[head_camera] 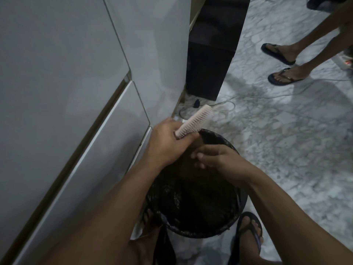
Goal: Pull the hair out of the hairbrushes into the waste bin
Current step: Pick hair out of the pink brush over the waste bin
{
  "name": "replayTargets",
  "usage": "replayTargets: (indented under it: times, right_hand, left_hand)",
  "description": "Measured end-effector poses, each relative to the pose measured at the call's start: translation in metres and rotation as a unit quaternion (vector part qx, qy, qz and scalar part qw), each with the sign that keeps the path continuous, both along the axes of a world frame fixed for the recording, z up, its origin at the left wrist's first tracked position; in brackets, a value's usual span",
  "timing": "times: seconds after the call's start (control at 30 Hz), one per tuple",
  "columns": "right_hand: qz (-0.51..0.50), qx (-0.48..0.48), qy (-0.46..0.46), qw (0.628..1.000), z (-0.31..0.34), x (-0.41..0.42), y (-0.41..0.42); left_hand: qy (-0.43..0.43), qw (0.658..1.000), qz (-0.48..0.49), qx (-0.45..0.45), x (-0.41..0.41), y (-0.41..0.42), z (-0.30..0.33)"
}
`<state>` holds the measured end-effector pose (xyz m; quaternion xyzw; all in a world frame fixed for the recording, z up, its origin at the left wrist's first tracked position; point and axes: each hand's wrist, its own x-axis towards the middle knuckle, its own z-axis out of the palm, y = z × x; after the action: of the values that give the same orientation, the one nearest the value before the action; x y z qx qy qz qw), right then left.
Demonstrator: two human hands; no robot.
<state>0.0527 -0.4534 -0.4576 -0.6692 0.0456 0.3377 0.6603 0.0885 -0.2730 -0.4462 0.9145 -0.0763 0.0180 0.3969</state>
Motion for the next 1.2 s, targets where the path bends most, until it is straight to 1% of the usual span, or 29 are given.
replayTargets:
  times: [0.1,0.23,0.3,0.47,0.53,0.7,0.77,0.87,0.93,1.0,1.03,1.07,1.1,1.17,1.2]
  right_hand:
    - [-0.017,0.005,-0.004,1.0,0.006,0.001,-0.003]
    - [0.034,-0.003,-0.075,0.997,0.012,0.001,-0.001]
    - [0.065,-0.009,-0.093,0.993,0.013,0.002,-0.001]
    - [0.112,-0.007,-0.082,0.99,0.017,0.002,-0.005]
    - [0.132,-0.021,-0.081,0.988,0.019,0.002,-0.006]
    - [0.164,-0.06,-0.083,0.981,0.023,0.003,-0.011]
    - [0.17,-0.072,-0.077,0.98,0.022,0.003,-0.012]
    - [0.128,-0.135,-0.08,0.979,0.015,-0.003,-0.01]
    - [0.087,-0.182,-0.082,0.976,0.01,-0.007,-0.007]
    - [0.05,-0.209,-0.069,0.974,0.006,-0.008,-0.003]
    - [0.03,-0.206,-0.071,0.976,0.006,-0.007,-0.002]
    - [-0.002,-0.183,-0.069,0.981,0.007,-0.006,0.001]
    - [-0.039,-0.134,-0.066,0.988,0.008,-0.005,0.003]
    - [-0.098,-0.021,-0.042,0.994,0.01,-0.003,0.009]
    - [-0.114,0.007,-0.039,0.993,0.011,-0.003,0.011]
  left_hand:
    - [0.014,0.997,0.076,0.021,0.006,0.01,0.0]
    - [0.032,0.994,0.101,0.036,0.006,0.012,0.001]
    - [0.037,0.993,0.108,0.038,0.006,0.011,-0.001]
    - [0.062,0.99,0.12,0.04,0.005,0.007,-0.003]
    - [0.081,0.988,0.129,0.034,0.005,0.007,-0.003]
    - [0.112,0.984,0.137,0.003,0.005,0.006,-0.005]
    - [0.144,0.979,0.144,-0.034,0.006,0.006,-0.008]
    - [0.257,0.952,0.13,-0.106,0.007,0.01,-0.006]
    - [0.324,0.93,0.107,-0.135,0.008,0.01,-0.001]
    - [0.35,0.917,0.098,-0.166,0.007,0.005,0.005]
    - [0.356,0.911,0.093,-0.185,0.006,0.001,0.007]
    - [0.357,0.908,0.086,-0.201,0.005,-0.002,0.007]
    - [0.355,0.907,0.08,-0.211,0.004,-0.005,0.006]
    - [0.351,0.91,0.065,-0.21,0.004,-0.007,0.004]
    - [0.347,0.914,0.057,-0.202,0.004,-0.007,0.002]
